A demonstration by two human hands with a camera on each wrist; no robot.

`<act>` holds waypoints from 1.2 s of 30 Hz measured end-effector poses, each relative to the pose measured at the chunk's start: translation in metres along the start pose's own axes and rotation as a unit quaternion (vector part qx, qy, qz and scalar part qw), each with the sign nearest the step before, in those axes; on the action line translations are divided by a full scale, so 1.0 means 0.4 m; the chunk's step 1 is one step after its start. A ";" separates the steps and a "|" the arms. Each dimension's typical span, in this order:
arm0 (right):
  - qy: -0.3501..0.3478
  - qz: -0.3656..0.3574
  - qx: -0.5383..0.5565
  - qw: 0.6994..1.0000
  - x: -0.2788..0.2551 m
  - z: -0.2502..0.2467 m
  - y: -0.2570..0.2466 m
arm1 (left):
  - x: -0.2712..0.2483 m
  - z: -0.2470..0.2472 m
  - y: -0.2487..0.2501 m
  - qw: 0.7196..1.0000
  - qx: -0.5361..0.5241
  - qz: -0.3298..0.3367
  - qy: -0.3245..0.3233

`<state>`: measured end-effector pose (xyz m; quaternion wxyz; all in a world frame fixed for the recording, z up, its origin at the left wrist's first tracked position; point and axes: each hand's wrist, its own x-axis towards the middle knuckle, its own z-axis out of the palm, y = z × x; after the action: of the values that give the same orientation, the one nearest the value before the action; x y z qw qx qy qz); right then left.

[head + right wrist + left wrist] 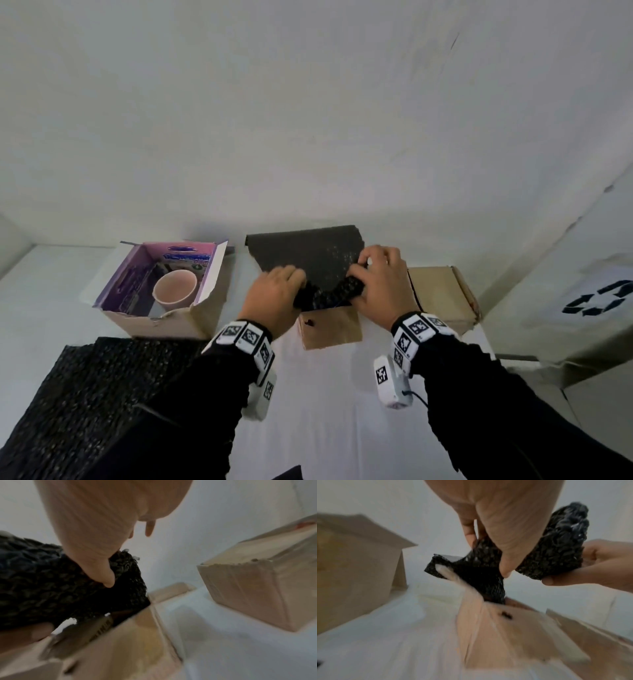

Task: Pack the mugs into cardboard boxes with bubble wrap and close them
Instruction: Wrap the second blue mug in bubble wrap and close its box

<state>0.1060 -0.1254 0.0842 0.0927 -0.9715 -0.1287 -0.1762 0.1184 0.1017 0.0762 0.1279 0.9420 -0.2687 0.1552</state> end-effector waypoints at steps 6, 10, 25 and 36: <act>-0.160 -0.093 -0.042 0.982 -0.023 0.069 0.016 | -0.039 0.085 0.008 0.993 -0.021 -0.081 -0.083; -0.221 -0.125 -0.037 0.966 -0.014 0.107 0.026 | -0.028 0.103 0.003 0.991 0.013 -0.015 -0.132; -0.340 -0.085 0.051 0.935 -0.050 0.058 -0.030 | -0.073 0.064 0.011 0.974 0.025 0.028 -0.223; -0.157 -0.041 0.056 0.985 -0.078 0.043 -0.042 | -0.078 0.047 0.015 0.998 -0.027 0.014 -0.050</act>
<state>0.0786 -0.1123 0.0590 0.1182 -0.9742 -0.1915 -0.0174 0.0940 0.1052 0.0485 0.1371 0.9409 -0.2921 0.1027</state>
